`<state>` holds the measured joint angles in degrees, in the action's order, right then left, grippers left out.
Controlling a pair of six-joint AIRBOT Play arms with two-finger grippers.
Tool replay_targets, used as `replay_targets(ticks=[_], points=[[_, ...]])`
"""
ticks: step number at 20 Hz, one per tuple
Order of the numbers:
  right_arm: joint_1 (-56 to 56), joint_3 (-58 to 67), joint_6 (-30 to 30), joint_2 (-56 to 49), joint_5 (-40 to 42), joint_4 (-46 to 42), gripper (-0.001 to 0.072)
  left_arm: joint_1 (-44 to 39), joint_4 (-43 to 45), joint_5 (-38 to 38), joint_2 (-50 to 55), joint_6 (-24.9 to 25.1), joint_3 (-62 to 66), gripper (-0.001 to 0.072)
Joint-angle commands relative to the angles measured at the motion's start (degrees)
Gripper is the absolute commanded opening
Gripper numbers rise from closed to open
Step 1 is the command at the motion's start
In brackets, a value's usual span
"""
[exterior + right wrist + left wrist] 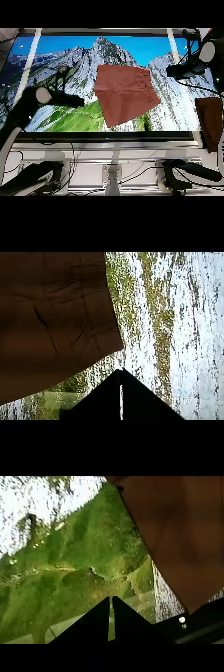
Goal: Fold the clothes and pants, and hang the long-sleeved shirts on hangers.
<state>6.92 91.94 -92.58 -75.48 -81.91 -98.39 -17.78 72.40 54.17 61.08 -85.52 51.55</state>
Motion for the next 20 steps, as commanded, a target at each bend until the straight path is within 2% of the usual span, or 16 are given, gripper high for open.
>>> replay_targets(ticks=[1,2,4,7,9,14,17,18,20], points=[[-1.3,0.0,6.0,0.0,4.8,-1.0,0.0018,-7.0,-1.4,-6.4,-3.1,-0.4,-10.9,0.0458],[-2.2,0.0,6.8,0.0,5.1,-1.0,0.0018,-8.7,-1.4,-6.7,-2.6,-0.5,-11.5,0.0720],[-4.0,0.0,6.8,0.0,5.0,-1.0,0.0019,-11.4,-2.9,-8.1,-1.2,-0.7,-11.5,0.0708],[-7.3,0.0,11.4,0.0,5.4,-1.0,0.0019,-14.4,-10.1,-12.1,2.0,-0.6,-11.5,0.0702],[-9.9,0.0,11.5,0.0,5.4,-0.8,0.0018,-14.8,-14.3,-12.8,4.6,0.1,-11.5,0.0701],[-15.3,0.0,12.9,0.0,4.8,-0.8,0.0020,-14.7,-29.0,-13.3,10.8,9.8,-11.5,0.0701],[-18.4,0.0,15.2,0.0,4.4,2.0,0.0097,-14.7,-31.1,-15.2,14.2,10.5,-11.5,0.0701],[-19.6,0.0,15.8,0.0,4.5,4.0,0.0097,-14.7,-31.1,-15.2,15.1,10.6,-11.5,0.0701],[-22.0,0.0,17.0,0.0,4.6,7.9,0.0097,-14.7,-31.6,-15.2,16.7,10.7,-11.5,0.0612]])
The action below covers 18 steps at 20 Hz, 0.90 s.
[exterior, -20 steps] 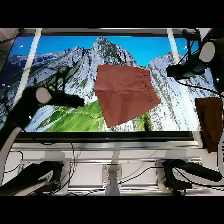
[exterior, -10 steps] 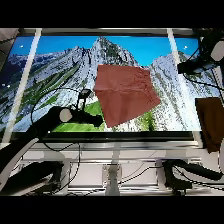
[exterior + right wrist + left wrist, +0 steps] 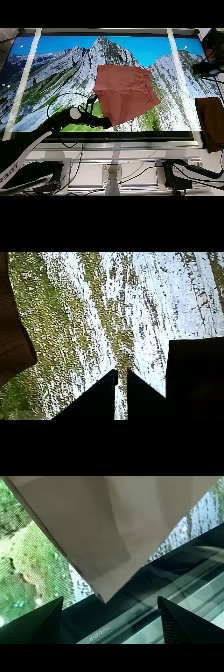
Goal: Fold the clothes and pants, and hang the long-sleeved shirts on hangers.
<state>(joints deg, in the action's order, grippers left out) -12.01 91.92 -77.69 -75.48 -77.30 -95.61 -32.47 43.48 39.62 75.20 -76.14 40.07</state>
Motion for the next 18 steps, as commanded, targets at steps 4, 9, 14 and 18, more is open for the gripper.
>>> replay_targets(ticks=[4,9,14,18], points=[[-8.5,0.0,2.4,-0.1,-0.4,9.1,0.0097,0.0,-12.0,-1.7,4.7,7.6,0.0,0.0603],[-18.8,-1.4,4.0,-1.9,-7.6,22.5,0.0096,0.0,-17.0,-6.3,5.8,11.0,0.0,0.0539],[-24.0,-18.2,5.4,-2.2,-10.1,33.2,0.0413,-0.1,-17.0,-9.2,5.8,11.0,0.0,0.0401],[-22.6,-33.3,5.3,-2.2,-2.8,36.1,0.0533,-0.1,-17.0,-9.7,5.8,11.0,0.0,0.0135]])
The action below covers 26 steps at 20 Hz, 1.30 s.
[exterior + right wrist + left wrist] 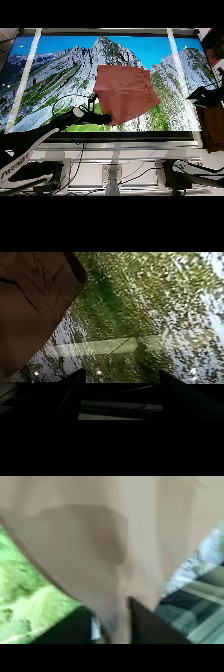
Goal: Fold the clothes and pants, and hang the long-sleeved shirts on hangers.
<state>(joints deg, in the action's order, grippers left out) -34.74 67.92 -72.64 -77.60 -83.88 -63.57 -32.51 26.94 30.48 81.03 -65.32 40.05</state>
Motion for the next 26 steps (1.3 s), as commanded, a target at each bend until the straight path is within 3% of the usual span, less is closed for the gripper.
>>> replay_targets(ticks=[1,3,9,18,21,26], points=[[1.0,-12.5,0.3,-0.1,6.8,4.9,0.0524,0.0,-0.5,-0.5,0.0,0.2,0.0,0.0099],[2.7,-17.2,0.3,-0.1,12.9,7.6,0.0483,0.2,-0.4,-0.5,0.0,0.2,0.0,0.0009],[8.2,-20.9,0.2,-1.3,25.9,17.4,0.0482,1.7,-0.4,1.5,-0.1,0.2,0.1,0.0007],[13.1,-20.9,0.4,-9.6,31.2,26.6,0.0481,6.8,-0.4,6.9,-0.1,0.2,0.0,0.0007],[13.1,-20.9,1.9,-9.6,33.2,28.0,0.0408,6.8,-0.4,6.9,-0.1,0.2,0.0,0.0007],[13.4,-20.9,1.9,-9.6,34.0,28.4,0.0404,6.9,-0.1,6.9,-0.1,0.2,0.0,0.0007]])
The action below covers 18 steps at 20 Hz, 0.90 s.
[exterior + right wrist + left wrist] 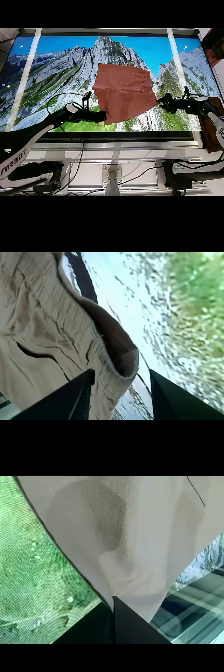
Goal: Fold the clothes and pants, and hang the long-sleeved shirts on hangers.
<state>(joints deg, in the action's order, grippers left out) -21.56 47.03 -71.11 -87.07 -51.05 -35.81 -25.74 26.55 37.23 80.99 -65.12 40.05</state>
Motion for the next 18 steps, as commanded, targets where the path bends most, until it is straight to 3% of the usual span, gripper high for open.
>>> replay_targets(ticks=[1,4,5,7,8,10,12,15,18], points=[[1.0,0.0,0.3,-0.1,1.4,0.7,0.0369,0.1,0.4,0.1,0.0,0.0,0.0,0.0006],[4.3,0.0,0.3,-0.1,4.3,0.7,0.0367,0.1,0.4,0.1,0.0,0.0,0.0,0.0007],[5.3,0.0,0.3,-0.1,4.8,0.7,0.0290,0.1,0.4,0.1,0.0,0.0,0.0,0.0006],[6.0,0.0,0.3,-0.1,4.6,0.7,0.0048,0.1,0.4,0.1,0.0,0.0,0.1,0.0007],[5.9,0.2,0.3,-0.1,4.1,0.5,0.0018,0.1,0.4,0.1,0.0,0.0,0.1,0.0006],[5.8,1.9,0.6,0.5,0.9,-1.6,0.0018,0.1,0.4,0.2,-0.7,0.0,0.1,0.0006],[5.8,4.2,4.6,2.7,-4.3,-2.7,0.0018,0.2,0.5,0.1,-3.3,2.5,0.1,0.0006],[5.9,6.1,6.1,9.4,-12.5,-6.9,0.0017,1.0,8.0,1.0,-11.5,2.6,0.1,0.0005],[5.9,6.1,4.0,17.5,-18.3,-12.6,0.0017,3.7,21.4,4.5,-21.6,-8.4,0.1,0.0004]])
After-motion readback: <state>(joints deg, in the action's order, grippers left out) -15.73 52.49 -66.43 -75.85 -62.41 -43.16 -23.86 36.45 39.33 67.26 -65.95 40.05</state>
